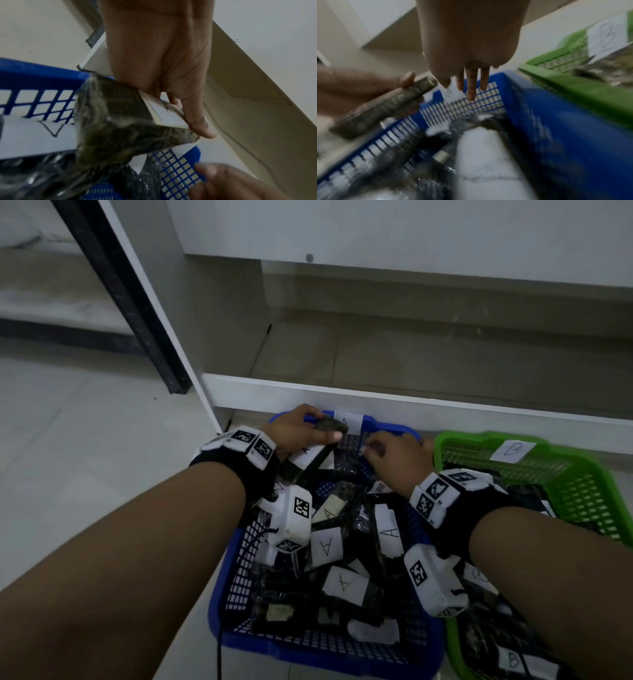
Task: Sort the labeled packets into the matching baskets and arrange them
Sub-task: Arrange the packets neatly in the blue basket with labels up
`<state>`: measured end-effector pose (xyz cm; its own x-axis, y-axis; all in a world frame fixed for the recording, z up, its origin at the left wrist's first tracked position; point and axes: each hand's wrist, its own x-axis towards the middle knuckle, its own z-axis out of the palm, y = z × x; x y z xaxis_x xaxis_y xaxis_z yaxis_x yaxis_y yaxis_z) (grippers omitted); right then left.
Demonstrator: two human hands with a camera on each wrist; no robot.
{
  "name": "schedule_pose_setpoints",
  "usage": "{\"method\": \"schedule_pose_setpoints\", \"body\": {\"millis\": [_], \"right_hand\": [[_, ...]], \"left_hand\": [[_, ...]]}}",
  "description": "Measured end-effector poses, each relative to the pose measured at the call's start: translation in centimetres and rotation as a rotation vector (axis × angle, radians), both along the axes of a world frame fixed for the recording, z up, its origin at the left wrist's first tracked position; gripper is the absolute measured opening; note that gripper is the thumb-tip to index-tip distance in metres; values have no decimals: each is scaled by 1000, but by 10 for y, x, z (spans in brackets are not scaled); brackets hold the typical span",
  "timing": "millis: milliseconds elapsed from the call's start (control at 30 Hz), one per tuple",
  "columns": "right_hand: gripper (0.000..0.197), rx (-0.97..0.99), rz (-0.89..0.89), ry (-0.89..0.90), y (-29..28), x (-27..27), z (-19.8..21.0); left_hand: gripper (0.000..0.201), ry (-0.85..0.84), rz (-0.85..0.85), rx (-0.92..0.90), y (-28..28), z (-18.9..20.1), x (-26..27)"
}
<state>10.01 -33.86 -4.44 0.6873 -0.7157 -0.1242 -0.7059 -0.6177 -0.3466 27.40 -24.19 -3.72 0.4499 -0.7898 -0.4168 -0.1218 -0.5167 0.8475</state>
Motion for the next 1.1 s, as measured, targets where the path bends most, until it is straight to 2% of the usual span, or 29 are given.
{"method": "schedule_pose_setpoints", "body": {"millis": [100,167,233,300,400,500,567,667,733,800,867,967,1100], "right_hand": [[27,556,-199,-438,7,19,13],[27,780,-222,-469,13,27,19],[26,851,-163,-446,16,30,17],[25,833,-178,-475,18,31,14],[20,765,-302,-523,13,32,10],[22,807,-418,-557,10,32,2],[20,825,-471,-542,12,35,0],[20,837,-505,-484,16,47,-5],[25,723,-431,-411,19,55,-12],[31,529,-343,-273,24,57,-18],[39,405,-328,-189,29,57,-22],[46,357,-299,-145,32,55,-26],[42,346,-195,-69,27,51,-28]], "left_hand": [[61,-31,-126,-54,-1,8,-4],[65,-84,-205,-59,-2,12,-9],[67,-122,-228,-65,-1,14,-12],[67,-265,-246,-55,2,15,-13],[60,-646,-347,51,9,21,-7],[43,-798,-451,281,20,33,5],[35,-803,-568,441,25,38,14],[39,-700,-692,608,32,37,15],[43,-718,-715,572,35,31,8],[49,-797,-754,528,35,24,-2],[53,-801,-768,506,35,16,-9],[61,-737,-739,471,35,7,-13],[87,-581,-695,431,36,6,-7]]}}
